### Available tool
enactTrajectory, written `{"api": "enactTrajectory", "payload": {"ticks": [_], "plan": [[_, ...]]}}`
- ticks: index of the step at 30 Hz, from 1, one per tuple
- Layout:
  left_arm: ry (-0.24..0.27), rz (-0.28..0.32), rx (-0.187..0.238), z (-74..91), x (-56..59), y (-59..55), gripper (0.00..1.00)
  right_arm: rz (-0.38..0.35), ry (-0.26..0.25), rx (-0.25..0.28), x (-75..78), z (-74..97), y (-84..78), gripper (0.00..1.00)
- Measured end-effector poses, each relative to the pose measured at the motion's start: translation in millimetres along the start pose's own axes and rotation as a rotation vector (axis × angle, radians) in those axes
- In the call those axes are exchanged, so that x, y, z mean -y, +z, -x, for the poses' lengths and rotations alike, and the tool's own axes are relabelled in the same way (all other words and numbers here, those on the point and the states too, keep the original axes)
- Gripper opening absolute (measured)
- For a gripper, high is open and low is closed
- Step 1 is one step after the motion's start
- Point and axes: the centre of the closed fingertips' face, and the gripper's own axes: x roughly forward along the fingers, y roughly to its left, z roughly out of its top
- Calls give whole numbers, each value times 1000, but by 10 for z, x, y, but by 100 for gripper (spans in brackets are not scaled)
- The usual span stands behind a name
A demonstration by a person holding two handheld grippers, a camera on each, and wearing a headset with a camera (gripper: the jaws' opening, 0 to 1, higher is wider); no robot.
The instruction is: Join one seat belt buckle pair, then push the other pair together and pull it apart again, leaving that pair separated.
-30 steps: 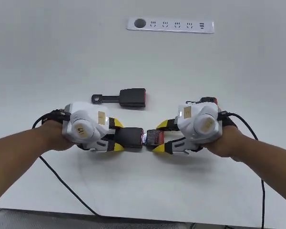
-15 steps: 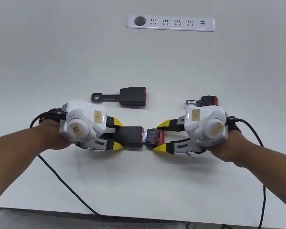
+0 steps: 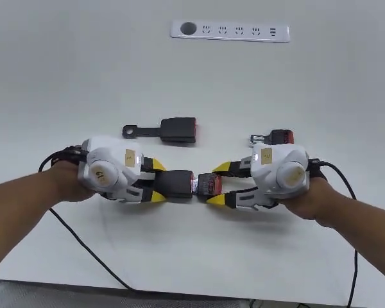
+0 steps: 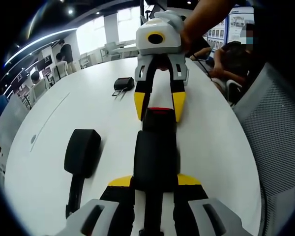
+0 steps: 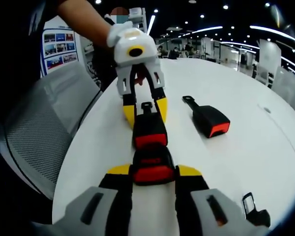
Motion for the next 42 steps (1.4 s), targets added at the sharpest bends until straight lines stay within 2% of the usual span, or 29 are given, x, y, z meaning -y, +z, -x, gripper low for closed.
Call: {"api": "enactTrajectory", "payload": {"ticks": [9,13,16,21,29,32,34,35,36,37,39,40,41,42], "plan": [[-7,17,8,8,6,-13,30,-10,-2,14,-3,6,1,32],[-6,3,7,2,12,-21,31,-16,-5,19,-4,3,-5,33],[-5,20,10,-2,9,-32,31,-20,-1,19,-7,-4,-6,33],[-8,10,-3,-1,18,-13,32,-19,-4,3,-23,-5,9,34],[2,38,-19,-3,21,-12,33,-5,-8,-22,-26,-12,10,35],[6,42,-39,-5,27,2,34,-15,-16,-35,-26,-27,16,37],[20,45,-47,-10,19,3,35,-8,-30,-30,-20,-39,39,52],[50,101,-42,-4,-3,-3,37,-25,-37,-17,-12,-42,65,60],[43,132,-11,-3,11,42,40,-44,-47,-2,-1,-39,97,68],[31,184,30,24,29,98,43,-63,-71,9,34,-21,127,70],[66,237,27,97,-24,97,52,-82,-105,8,83,8,132,80],[79,228,37,115,-54,99,58,-81,-122,13,110,22,140,85],[91,223,59,137,-71,130,67,-81,-139,21,135,45,153,89],[103,214,80,178,-78,175,75,-83,-152,30,152,71,164,90]]}}
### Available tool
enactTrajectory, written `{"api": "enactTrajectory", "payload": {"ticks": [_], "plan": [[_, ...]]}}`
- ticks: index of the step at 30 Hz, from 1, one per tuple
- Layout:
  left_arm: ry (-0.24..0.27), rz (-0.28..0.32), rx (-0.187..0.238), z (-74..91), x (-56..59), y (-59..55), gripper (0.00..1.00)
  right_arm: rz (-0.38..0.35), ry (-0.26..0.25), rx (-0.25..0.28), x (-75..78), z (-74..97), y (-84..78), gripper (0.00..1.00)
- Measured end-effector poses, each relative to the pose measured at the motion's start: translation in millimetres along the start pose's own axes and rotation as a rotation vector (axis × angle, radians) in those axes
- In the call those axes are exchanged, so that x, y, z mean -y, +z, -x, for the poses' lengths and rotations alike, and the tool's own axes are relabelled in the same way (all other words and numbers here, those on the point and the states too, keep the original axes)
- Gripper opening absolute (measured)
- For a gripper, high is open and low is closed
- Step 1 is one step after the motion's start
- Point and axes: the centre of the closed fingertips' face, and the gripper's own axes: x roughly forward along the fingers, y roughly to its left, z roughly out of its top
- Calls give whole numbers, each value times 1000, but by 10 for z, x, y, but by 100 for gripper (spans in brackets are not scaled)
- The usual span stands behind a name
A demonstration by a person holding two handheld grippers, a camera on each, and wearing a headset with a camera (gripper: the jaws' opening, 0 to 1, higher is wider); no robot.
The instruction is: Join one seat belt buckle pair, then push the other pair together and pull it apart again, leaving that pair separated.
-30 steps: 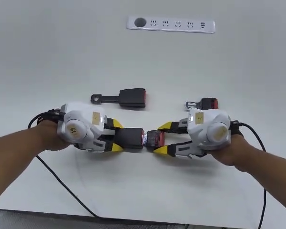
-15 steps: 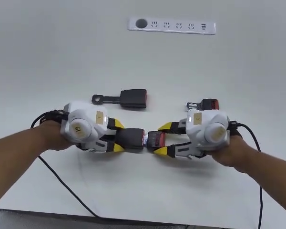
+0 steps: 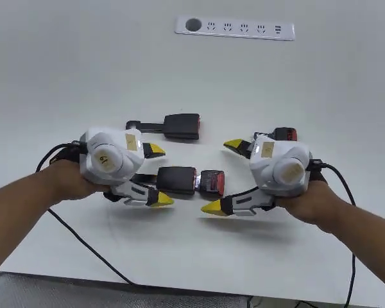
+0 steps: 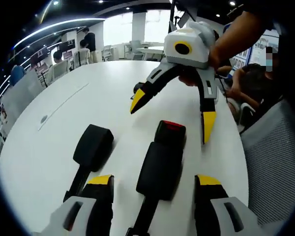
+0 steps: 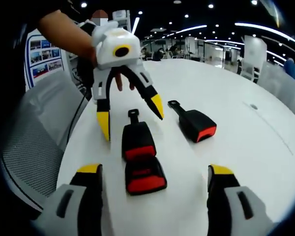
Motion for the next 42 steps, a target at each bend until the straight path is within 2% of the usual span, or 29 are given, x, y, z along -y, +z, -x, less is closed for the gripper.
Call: {"api": "enactTrajectory", "payload": {"ticks": [2,6,9,11,18,23,28,30,33,36,40,42], "plan": [[18,-7,-8,56,-10,18,81,-16,-7,6,16,61,16,89],[39,-13,25,124,-57,92,82,-22,-37,34,69,174,60,89],[48,-33,27,144,-101,120,84,-64,-51,41,141,238,38,89],[49,-46,19,154,-134,131,84,-48,-63,39,194,280,12,89],[74,-75,38,222,-368,305,79,-84,-113,55,495,494,-37,88],[76,-99,29,206,-519,360,78,-85,-131,29,698,661,-158,88],[70,-110,14,169,-629,366,77,-66,-144,3,844,791,-262,88],[61,-134,-13,146,-683,331,75,-69,-144,0,918,856,-290,87],[43,-134,-22,95,-754,319,69,-73,-133,-22,1017,935,-366,86],[35,-139,-34,30,-816,294,68,-85,-112,-48,1077,977,-448,86],[9,-141,-62,-68,-835,256,67,-75,-95,-72,1141,992,-520,84],[4,-150,-69,-107,-849,246,66,-69,-80,-83,1154,989,-550,79]]}}
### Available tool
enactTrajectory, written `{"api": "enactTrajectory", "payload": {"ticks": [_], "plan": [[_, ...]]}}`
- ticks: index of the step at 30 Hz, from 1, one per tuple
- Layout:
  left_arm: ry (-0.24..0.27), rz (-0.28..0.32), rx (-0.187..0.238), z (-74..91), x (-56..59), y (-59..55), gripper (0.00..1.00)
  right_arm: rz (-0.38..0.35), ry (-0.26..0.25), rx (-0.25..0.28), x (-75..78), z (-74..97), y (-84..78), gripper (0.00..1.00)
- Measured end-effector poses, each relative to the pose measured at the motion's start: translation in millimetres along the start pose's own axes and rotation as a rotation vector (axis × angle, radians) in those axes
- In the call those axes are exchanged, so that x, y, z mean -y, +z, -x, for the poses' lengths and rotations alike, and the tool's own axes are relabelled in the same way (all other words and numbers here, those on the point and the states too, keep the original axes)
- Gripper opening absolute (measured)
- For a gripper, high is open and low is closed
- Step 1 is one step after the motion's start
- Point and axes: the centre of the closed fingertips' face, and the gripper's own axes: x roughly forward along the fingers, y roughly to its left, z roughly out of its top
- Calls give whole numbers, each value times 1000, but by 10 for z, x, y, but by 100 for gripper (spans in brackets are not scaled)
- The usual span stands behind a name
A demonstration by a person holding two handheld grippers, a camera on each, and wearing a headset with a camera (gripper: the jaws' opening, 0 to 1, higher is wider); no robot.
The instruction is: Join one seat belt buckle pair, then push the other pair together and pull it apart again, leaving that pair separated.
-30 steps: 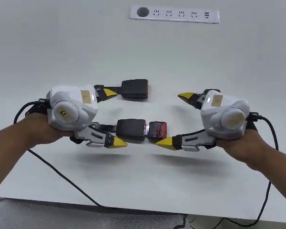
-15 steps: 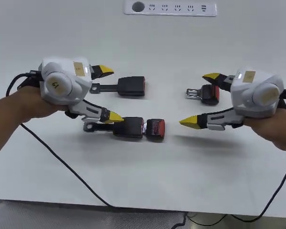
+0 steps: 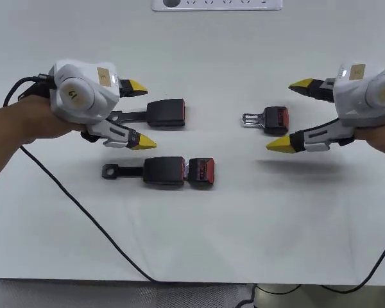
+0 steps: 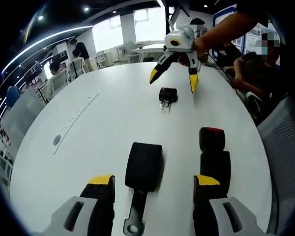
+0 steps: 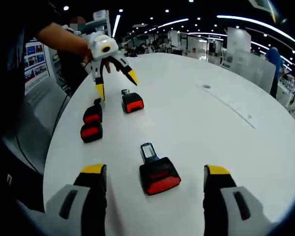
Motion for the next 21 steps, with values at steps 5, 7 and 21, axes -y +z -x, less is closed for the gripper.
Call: {"api": "enactTrajectory", "payload": {"ticks": [5,7,21], "plan": [[-7,27,2,-85,-75,-20,64,7,38,-16,15,-33,-43,76],[-11,27,-10,-131,-89,-64,63,12,57,-32,11,-51,-77,74],[-32,7,-43,-287,-145,-169,52,65,122,-92,-4,-99,-225,64]]}}
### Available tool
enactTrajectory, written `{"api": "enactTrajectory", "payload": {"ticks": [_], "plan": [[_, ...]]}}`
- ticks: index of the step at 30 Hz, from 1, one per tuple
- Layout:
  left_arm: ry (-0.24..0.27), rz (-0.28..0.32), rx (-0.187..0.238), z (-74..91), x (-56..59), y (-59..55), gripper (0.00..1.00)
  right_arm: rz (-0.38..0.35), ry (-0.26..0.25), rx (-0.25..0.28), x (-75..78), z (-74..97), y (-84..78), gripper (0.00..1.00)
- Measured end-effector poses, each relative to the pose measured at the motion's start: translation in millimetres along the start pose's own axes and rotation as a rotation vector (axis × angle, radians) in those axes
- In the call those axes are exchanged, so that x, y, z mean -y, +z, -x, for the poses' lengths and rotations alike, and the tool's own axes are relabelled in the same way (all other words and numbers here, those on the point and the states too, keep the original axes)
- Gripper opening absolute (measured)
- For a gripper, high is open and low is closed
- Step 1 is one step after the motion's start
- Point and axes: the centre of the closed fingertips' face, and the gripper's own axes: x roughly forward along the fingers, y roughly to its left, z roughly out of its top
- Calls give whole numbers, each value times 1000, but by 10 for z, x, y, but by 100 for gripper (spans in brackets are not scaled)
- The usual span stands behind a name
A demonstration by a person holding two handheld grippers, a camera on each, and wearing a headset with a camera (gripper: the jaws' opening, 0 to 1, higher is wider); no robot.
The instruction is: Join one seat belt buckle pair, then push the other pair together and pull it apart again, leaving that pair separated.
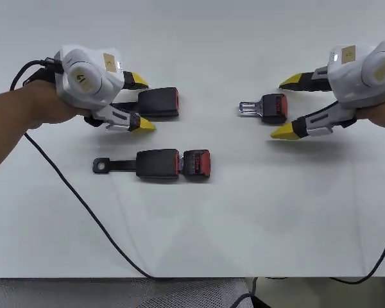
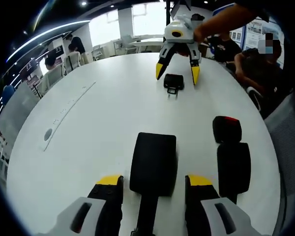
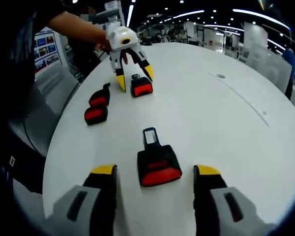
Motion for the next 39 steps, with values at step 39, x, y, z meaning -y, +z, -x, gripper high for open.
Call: {"api": "enactTrajectory", "payload": {"ticks": [39], "plan": [[-66,-45,-5,6,32,25,33,74,-7,30,82,-83,9,34]]}}
